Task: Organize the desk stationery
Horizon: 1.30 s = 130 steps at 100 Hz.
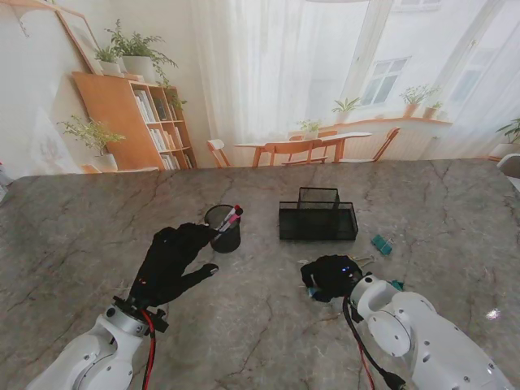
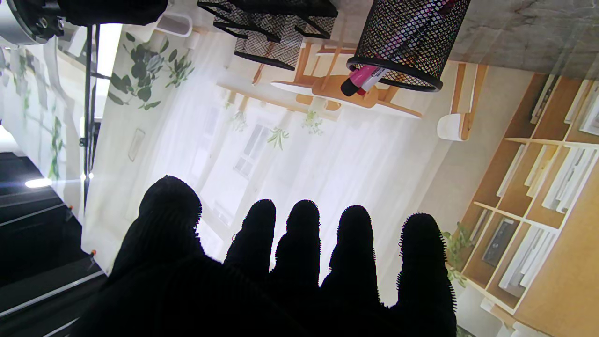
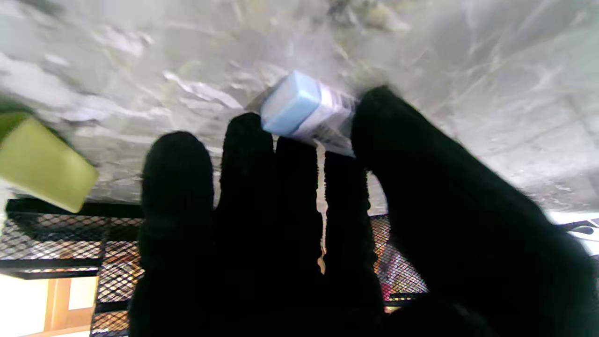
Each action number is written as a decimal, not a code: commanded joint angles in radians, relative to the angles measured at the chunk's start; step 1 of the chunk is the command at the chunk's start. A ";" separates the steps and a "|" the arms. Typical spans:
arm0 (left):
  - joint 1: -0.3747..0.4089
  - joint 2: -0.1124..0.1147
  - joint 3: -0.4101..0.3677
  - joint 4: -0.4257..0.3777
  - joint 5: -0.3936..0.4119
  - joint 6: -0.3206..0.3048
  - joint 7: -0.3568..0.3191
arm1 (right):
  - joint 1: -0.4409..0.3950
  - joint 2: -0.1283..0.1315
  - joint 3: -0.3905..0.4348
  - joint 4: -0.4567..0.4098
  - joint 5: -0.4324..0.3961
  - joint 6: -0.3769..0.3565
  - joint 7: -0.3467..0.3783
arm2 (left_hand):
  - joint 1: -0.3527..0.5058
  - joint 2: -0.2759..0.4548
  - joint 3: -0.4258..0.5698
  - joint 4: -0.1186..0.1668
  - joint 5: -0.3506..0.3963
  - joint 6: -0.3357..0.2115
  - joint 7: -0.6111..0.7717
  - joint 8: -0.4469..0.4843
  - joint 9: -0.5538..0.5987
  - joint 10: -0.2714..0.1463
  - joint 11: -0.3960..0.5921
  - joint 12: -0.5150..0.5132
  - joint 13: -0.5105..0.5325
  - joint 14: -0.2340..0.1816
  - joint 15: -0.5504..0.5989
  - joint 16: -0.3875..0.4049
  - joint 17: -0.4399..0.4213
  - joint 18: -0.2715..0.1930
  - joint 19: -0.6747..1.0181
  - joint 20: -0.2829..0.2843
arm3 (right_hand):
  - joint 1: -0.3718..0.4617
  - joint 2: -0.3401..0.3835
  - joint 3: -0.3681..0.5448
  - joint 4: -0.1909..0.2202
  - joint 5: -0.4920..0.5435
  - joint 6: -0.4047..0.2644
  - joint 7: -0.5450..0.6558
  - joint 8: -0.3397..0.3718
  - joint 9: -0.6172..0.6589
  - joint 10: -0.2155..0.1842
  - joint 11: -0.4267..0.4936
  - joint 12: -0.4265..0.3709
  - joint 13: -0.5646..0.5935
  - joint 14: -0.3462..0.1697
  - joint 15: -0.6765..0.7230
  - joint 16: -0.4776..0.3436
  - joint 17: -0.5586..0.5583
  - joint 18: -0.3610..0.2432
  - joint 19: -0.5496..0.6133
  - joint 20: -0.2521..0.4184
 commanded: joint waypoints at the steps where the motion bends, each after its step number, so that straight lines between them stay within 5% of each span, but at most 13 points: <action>1: 0.001 -0.002 0.004 0.003 -0.001 0.001 -0.004 | 0.015 -0.010 -0.021 0.028 0.006 0.004 0.021 | 0.031 0.065 -0.018 -0.066 0.008 -0.012 0.000 0.006 0.011 -0.017 0.001 0.009 0.007 -0.017 0.013 0.010 -0.010 0.007 0.010 0.021 | 0.106 0.046 0.005 0.015 0.024 -0.133 0.123 0.026 0.001 -0.039 0.050 0.022 0.014 -0.027 -0.001 0.019 0.017 -0.041 -0.007 -0.022; 30: -0.003 -0.001 0.007 0.005 -0.003 0.001 -0.013 | 0.058 -0.004 -0.058 0.054 -0.002 -0.026 0.030 | 0.031 0.066 -0.019 -0.066 0.008 -0.013 0.000 0.006 0.012 -0.018 0.001 0.009 0.011 -0.018 0.014 0.012 -0.009 0.008 0.011 0.021 | 0.092 0.057 -0.009 0.026 -0.084 -0.112 0.128 0.104 -0.122 -0.008 0.083 0.060 -0.103 -0.001 0.019 0.044 -0.124 0.023 0.048 0.026; 42: -0.005 -0.001 0.009 0.006 -0.005 0.000 -0.016 | 0.047 -0.001 -0.045 0.044 -0.015 -0.028 0.048 | 0.034 0.067 -0.018 -0.066 0.008 -0.012 0.000 0.006 0.011 -0.017 0.001 0.009 0.011 -0.018 0.014 0.013 -0.010 0.008 0.011 0.020 | 0.036 0.099 0.001 0.054 -0.155 -0.040 -0.042 0.179 -0.263 0.029 0.098 0.057 -0.206 0.009 0.038 0.086 -0.247 0.052 0.050 0.135; 48: -0.006 -0.001 0.010 0.007 -0.006 0.000 -0.016 | 0.042 0.002 -0.036 0.038 -0.023 -0.033 0.063 | 0.030 0.066 -0.020 -0.066 0.007 -0.013 -0.001 0.006 0.012 -0.018 0.001 0.009 0.011 -0.019 0.014 0.013 -0.009 0.007 0.011 0.020 | -0.011 0.145 0.006 0.121 -0.186 -0.003 -0.176 0.260 -0.336 0.046 0.087 0.033 -0.248 0.020 0.035 0.090 -0.301 0.065 0.038 0.179; 61: -0.009 -0.001 0.012 0.009 -0.008 -0.002 -0.019 | 0.038 0.004 -0.028 0.039 -0.022 -0.029 0.080 | 0.031 0.067 -0.019 -0.066 0.008 -0.013 0.000 0.006 0.012 -0.021 0.001 0.010 0.013 -0.019 0.015 0.014 -0.009 0.006 0.011 0.020 | -0.028 0.169 -0.006 0.150 -0.231 0.066 -0.297 0.251 -0.405 0.075 0.044 -0.003 -0.303 0.043 0.009 0.085 -0.381 0.089 0.025 0.199; 102: -0.012 -0.001 0.013 0.011 -0.008 -0.003 -0.021 | 0.057 0.006 -0.049 0.071 -0.021 0.010 0.101 | 0.038 0.069 -0.018 -0.067 0.010 -0.014 0.001 0.007 0.014 -0.019 0.002 0.010 0.015 -0.018 0.015 0.015 -0.008 0.007 0.012 0.020 | -0.033 0.178 -0.011 0.154 -0.245 0.256 -0.509 0.253 -0.355 0.122 0.013 -0.038 -0.278 0.069 -0.009 0.076 -0.360 0.099 0.036 0.223; 107: -0.012 -0.001 0.014 0.012 -0.008 -0.003 -0.021 | 0.060 0.006 -0.051 0.075 -0.017 0.009 0.100 | 0.037 0.069 -0.019 -0.067 0.011 -0.014 0.001 0.007 0.014 -0.020 0.002 0.010 0.015 -0.019 0.015 0.015 -0.008 0.007 0.012 0.020 | -0.024 0.175 -0.005 0.153 -0.205 0.244 -0.489 0.329 -0.330 0.105 0.064 -0.020 -0.256 0.058 0.010 0.080 -0.338 0.087 0.044 0.222; 117: -0.012 -0.001 0.014 0.012 -0.006 -0.003 -0.020 | 0.070 0.007 -0.063 0.089 -0.017 -0.002 0.091 | 0.040 0.069 -0.018 -0.067 0.011 -0.014 0.001 0.007 0.014 -0.019 0.002 0.010 0.018 -0.020 0.016 0.015 -0.007 0.006 0.013 0.021 | 0.049 0.100 -0.001 0.053 -0.150 0.165 -0.287 0.492 -0.252 0.051 0.160 0.059 -0.193 0.011 0.066 0.092 -0.267 0.065 0.068 0.211; 125: -0.012 -0.001 0.014 0.013 -0.006 -0.004 -0.018 | 0.079 0.007 -0.075 0.102 -0.019 -0.014 0.076 | 0.039 0.070 -0.019 -0.067 0.011 -0.014 0.001 0.007 0.015 -0.021 0.002 0.010 0.018 -0.021 0.016 0.016 -0.007 0.005 0.013 0.020 | 0.096 0.067 0.003 0.030 -0.195 0.058 0.045 0.463 -0.215 -0.014 0.284 0.110 -0.168 -0.013 0.139 0.051 -0.235 0.049 0.084 0.191; 130: -0.012 0.000 0.013 0.013 -0.004 -0.003 -0.018 | 0.082 0.008 -0.079 0.106 -0.020 -0.016 0.073 | 0.039 0.070 -0.019 -0.067 0.012 -0.016 0.002 0.008 0.015 -0.023 0.002 0.010 0.019 -0.023 0.016 0.016 -0.006 0.006 0.014 0.020 | 0.100 0.061 0.006 0.026 -0.192 -0.011 0.198 0.434 -0.210 -0.022 0.313 0.119 -0.168 -0.015 0.160 0.048 -0.234 0.052 0.085 0.188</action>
